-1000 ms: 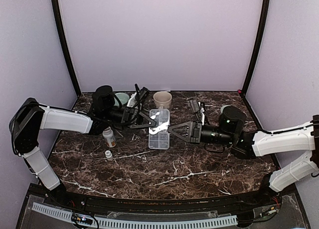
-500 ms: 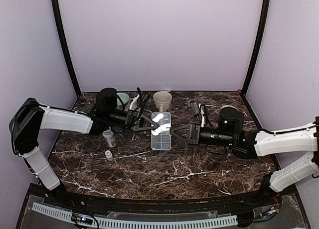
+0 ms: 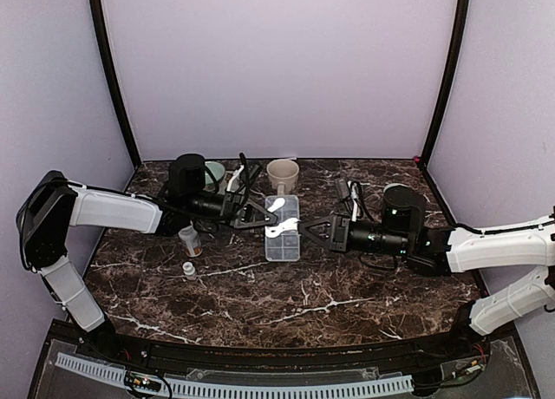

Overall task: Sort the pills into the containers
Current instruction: Open the lid of the pill container.

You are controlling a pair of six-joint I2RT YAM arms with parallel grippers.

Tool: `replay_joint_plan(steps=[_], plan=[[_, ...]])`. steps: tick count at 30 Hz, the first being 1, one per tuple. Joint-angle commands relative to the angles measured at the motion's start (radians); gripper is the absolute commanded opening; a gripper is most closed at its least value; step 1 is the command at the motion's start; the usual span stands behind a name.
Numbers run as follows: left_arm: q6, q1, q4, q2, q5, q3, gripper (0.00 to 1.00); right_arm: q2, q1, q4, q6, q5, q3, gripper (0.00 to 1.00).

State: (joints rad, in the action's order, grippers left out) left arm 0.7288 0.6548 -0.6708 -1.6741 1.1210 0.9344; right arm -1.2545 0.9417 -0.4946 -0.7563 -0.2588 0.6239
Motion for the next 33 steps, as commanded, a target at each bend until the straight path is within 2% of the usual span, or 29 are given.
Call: replay_joint_plan(steps=[1,17,33], plan=[[-0.013,-0.014,0.014,0.014,-0.005,0.027,0.0,0.047,0.002,-0.006,0.008,0.026,-0.001,0.0],[0.001,-0.014,-0.004,0.015,-0.001,0.015,0.0,0.018,0.008,-0.062,-0.019,-0.001,-0.014,0.0],[0.006,-0.014,-0.013,0.022,0.003,0.004,0.0,-0.005,0.02,-0.003,0.01,0.014,0.03,0.12]])
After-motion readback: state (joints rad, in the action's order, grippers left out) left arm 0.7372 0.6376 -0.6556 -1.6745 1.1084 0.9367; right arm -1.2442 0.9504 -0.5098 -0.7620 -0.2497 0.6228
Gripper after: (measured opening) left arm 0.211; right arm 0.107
